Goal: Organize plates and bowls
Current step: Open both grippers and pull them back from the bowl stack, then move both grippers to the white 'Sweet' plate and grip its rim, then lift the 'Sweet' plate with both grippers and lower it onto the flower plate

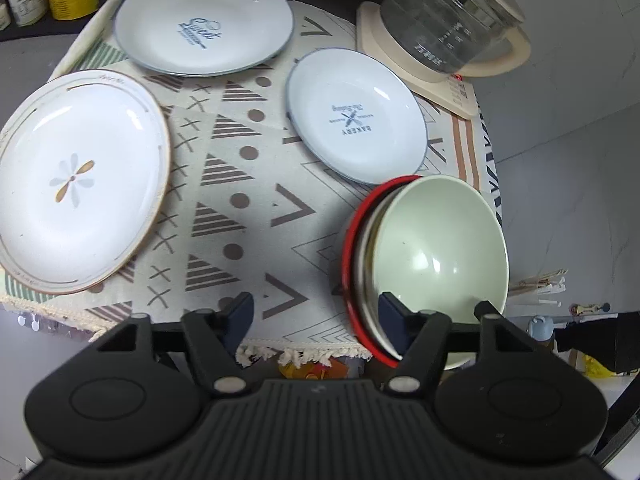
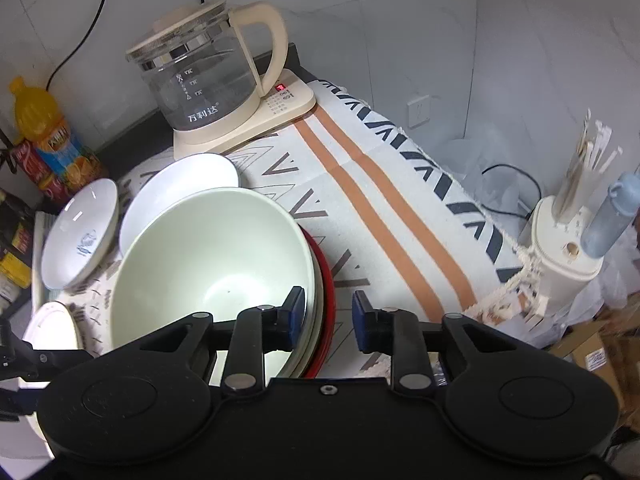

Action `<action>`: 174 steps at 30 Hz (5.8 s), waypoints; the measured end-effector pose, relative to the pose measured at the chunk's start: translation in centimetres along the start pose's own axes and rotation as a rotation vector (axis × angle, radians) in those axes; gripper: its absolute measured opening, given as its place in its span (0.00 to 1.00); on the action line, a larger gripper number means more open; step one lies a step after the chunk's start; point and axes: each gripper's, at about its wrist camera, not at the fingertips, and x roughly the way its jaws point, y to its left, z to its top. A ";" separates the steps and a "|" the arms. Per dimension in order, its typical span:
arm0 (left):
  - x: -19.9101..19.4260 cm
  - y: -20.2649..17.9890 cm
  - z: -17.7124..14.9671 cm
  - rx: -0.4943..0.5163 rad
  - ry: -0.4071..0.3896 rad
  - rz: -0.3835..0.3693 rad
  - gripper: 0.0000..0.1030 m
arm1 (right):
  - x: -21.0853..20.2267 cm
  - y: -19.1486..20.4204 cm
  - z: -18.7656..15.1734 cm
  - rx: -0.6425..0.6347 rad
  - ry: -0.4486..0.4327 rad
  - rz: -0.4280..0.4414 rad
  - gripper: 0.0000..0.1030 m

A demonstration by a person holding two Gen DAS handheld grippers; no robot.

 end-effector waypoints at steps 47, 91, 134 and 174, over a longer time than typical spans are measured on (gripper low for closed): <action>-9.9 17.0 -1.7 -0.151 -0.306 0.085 1.00 | -5.1 16.8 -4.8 -0.293 -0.062 0.286 0.95; -4.4 20.5 12.2 -0.254 -0.374 0.095 0.99 | 7.6 24.4 2.2 -0.267 -0.018 0.331 0.80; 7.0 19.4 19.1 -0.381 -0.286 -0.020 0.07 | 18.4 25.4 3.7 -0.116 0.219 0.358 0.14; -2.1 19.2 6.0 -0.290 -0.407 -0.081 0.07 | 5.9 22.1 -2.5 -0.230 0.005 0.395 0.14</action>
